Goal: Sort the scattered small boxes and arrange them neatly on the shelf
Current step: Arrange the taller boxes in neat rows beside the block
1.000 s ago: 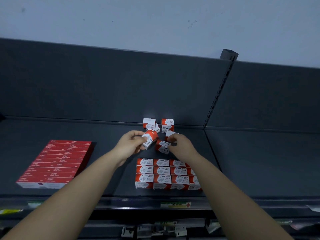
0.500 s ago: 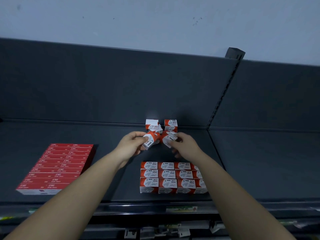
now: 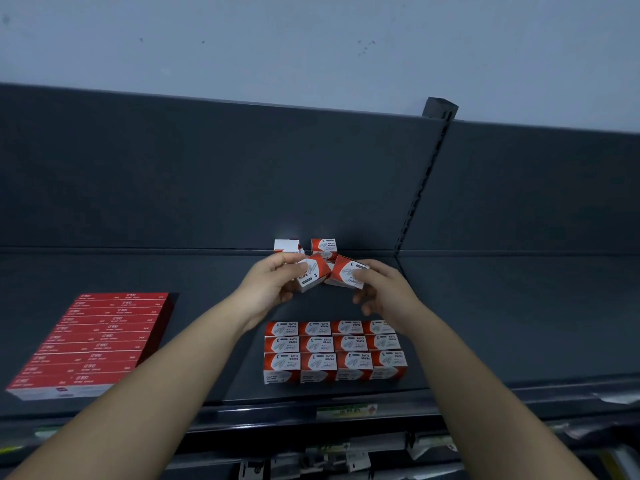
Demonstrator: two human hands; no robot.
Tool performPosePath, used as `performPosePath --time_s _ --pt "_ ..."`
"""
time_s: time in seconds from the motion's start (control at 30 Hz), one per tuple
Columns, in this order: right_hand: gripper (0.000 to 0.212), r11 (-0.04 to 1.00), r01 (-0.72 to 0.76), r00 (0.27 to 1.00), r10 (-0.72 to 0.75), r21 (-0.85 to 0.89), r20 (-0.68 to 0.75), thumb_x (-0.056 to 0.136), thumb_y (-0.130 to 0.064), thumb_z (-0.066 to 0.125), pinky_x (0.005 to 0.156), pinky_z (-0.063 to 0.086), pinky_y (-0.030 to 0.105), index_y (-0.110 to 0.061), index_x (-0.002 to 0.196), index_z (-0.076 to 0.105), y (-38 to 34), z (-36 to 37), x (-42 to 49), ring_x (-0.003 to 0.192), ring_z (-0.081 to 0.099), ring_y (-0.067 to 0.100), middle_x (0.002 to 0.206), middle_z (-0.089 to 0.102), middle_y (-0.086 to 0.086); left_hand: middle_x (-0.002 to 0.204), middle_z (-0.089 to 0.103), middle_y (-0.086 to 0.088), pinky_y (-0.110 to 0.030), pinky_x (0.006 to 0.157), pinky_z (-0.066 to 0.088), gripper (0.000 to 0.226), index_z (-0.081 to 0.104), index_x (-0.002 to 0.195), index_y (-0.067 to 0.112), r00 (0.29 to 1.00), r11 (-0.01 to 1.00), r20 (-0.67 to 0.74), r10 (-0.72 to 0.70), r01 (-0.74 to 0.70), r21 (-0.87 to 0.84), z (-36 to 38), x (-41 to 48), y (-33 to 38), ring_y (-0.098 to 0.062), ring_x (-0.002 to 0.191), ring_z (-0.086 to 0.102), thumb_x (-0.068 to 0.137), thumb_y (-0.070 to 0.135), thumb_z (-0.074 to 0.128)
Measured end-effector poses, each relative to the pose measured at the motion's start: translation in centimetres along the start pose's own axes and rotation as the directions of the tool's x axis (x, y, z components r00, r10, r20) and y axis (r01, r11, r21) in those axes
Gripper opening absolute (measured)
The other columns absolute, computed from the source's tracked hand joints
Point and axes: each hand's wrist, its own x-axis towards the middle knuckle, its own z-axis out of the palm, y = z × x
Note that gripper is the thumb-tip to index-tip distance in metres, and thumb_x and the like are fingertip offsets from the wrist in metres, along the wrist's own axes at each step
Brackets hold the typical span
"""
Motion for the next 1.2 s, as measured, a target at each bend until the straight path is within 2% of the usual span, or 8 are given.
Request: performPosePath --time_s 0.13,0.37,0.57,0.7,0.83,1.0,1.1,1.2 --pt "0.015 1.000 0.020 1.000 -0.020 -0.003 0.007 0.095 -0.014 0.060 0.050 0.048 0.028 -0.015 0.108 0.065 -0.1 -0.6 -0.9 0.071 0.063 0.019 0.097 0.070 0.006 0.107 0.074 -0.003 -0.043 0.093 0.048 0.022 0.068 0.114 0.023 1.000 1.000 0.008 0.010 -0.010 -0.013 0.8 -0.2 -0.1 -0.028 0.104 0.064 0.092 0.026 0.065" --pt "0.020 0.988 0.035 0.999 -0.040 0.153 0.029 0.090 0.002 0.061 0.083 0.058 0.049 -0.011 0.099 0.050 0.0 -1.2 -1.5 0.098 0.069 0.030 0.105 0.069 0.012 0.106 0.074 -0.004 -0.028 0.071 0.046 0.020 0.069 0.112 0.024 1.000 1.000 0.007 0.029 -0.029 -0.008 1.6 -1.0 0.4 -0.022 0.092 0.061 0.092 0.027 0.065" --pt "0.042 0.981 0.190 0.981 -0.189 0.027 -0.031 0.089 -0.011 0.069 0.093 0.054 0.036 -0.031 0.124 0.060 0.0 -1.3 -2.3 0.106 0.067 0.018 0.111 0.073 -0.002 0.107 0.074 -0.004 -0.024 0.065 0.043 0.019 0.070 0.111 0.025 0.999 0.999 0.005 0.045 -0.045 -0.007 2.1 -1.8 0.5 -0.020 0.090 0.059 0.092 0.026 0.065" --pt "0.034 0.955 0.183 0.979 -0.155 0.231 -0.133 0.087 0.000 0.068 0.093 0.054 0.039 -0.017 0.114 0.055 -0.2 -0.9 -2.2 0.107 0.068 0.023 0.113 0.070 0.006 0.108 0.073 -0.006 -0.024 0.065 0.044 0.022 0.069 0.113 0.022 0.998 0.998 0.007 0.062 -0.061 -0.025 2.4 -2.4 0.4 -0.022 0.091 0.059 0.091 0.022 0.066" --pt "0.043 0.909 0.161 0.987 -0.143 0.385 -0.075 0.089 0.006 0.063 0.089 0.057 0.041 -0.018 0.122 0.049 -0.5 -0.4 -2.6 0.104 0.068 0.027 0.113 0.064 0.013 0.107 0.074 -0.002 -0.025 0.067 0.044 0.022 0.069 0.112 0.024 0.997 0.997 0.006 0.079 -0.079 -0.017 2.7 -3.0 0.5 -0.020 0.092 0.061 0.091 0.022 0.066" --pt "0.024 0.961 0.102 0.994 -0.111 0.258 0.019 0.092 -0.007 0.064 0.089 0.057 0.038 -0.016 0.114 0.059 -0.4 0.5 -3.1 0.103 0.070 0.024 0.113 0.069 0.011 0.108 0.074 0.000 -0.027 0.072 0.045 0.021 0.071 0.111 0.028 0.994 0.994 0.001 0.106 -0.106 -0.011 2.8 -3.6 0.7 -0.015 0.094 0.064 0.090 0.024 0.067" --pt "0.025 0.992 0.101 0.995 -0.102 0.074 0.018 0.090 -0.014 0.068 0.083 0.059 0.032 -0.023 0.113 0.063 -0.4 0.7 -3.2 0.103 0.069 0.019 0.114 0.069 0.004 0.107 0.074 0.001 -0.026 0.071 0.044 0.022 0.071 0.111 0.028 0.993 0.993 -0.014 0.116 -0.116 0.002 2.5 -4.0 0.9 -0.008 0.088 0.065 0.090 0.025 0.068" --pt "0.029 0.992 0.091 0.994 -0.096 0.084 0.055 0.090 -0.013 0.068 0.085 0.058 0.030 -0.021 0.117 0.064 -0.6 0.8 -3.3 0.106 0.068 0.018 0.118 0.068 0.005 0.106 0.075 0.001 -0.025 0.074 0.048 0.025 0.069 0.114 0.023 0.993 0.993 -0.013 0.118 -0.118 0.000 2.1 -4.3 1.0 -0.005 0.085 0.069 0.090 0.023 0.068"
